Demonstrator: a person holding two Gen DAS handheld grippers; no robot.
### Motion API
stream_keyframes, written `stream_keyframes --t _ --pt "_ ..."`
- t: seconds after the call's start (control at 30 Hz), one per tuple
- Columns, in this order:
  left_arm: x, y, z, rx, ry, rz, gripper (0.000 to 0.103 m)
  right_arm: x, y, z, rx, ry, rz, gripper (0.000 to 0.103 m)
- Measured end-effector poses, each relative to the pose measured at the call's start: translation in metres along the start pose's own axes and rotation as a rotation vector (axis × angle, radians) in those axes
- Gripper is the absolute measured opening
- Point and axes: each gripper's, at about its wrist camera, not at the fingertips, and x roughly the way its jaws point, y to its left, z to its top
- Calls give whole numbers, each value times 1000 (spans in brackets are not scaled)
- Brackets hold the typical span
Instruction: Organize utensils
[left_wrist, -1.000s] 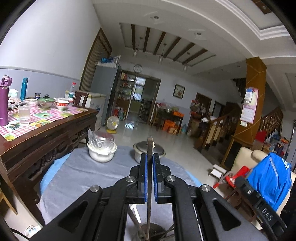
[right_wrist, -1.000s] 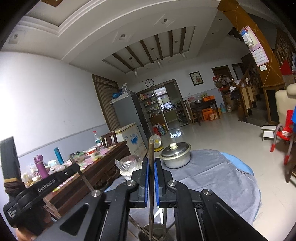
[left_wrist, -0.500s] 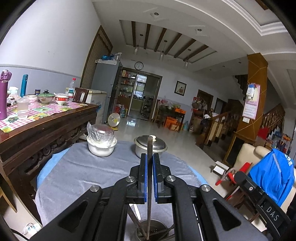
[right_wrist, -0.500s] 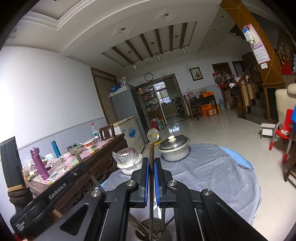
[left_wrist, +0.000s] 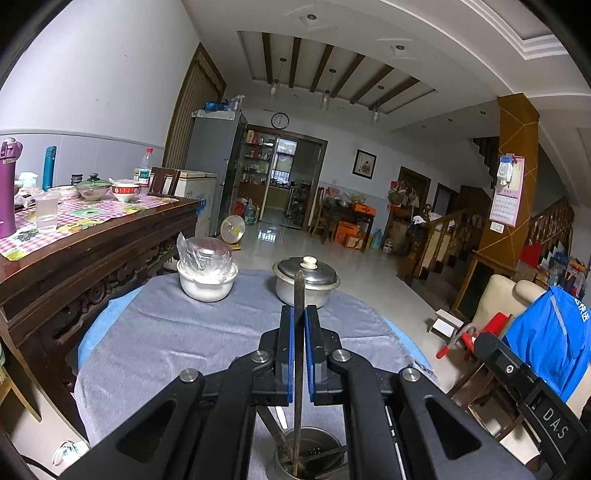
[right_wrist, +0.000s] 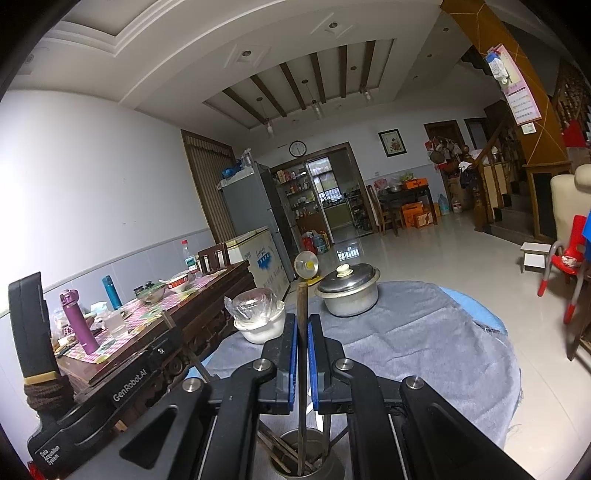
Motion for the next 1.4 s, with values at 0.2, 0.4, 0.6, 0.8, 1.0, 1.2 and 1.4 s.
stream_keyframes --t 0.2,0.4,0.6,0.8,1.0,1.2,1.4 --pt "4 1 -3 -1 14 -1 5 1 -1 -5 0 14 2 6" --pt "8 0 -5 3 23 0 5 5 -3 -7 2 27 2 6" --pt "12 -2 -8 7 42 -1 5 9 -3 -8 2 43 -1 6" --pt "16 -2 -10 10 55 1 5 11 -4 -9 4 49 0 6" --pt "21 -3 -13 14 69 3 5 16 -4 -13 1 72 5 6" --pt "24 -4 -15 18 85 4 5 21 -4 -18 -2 98 6 6" --pt "26 -5 -20 23 105 4 5 27 -4 -22 -2 126 7 6"
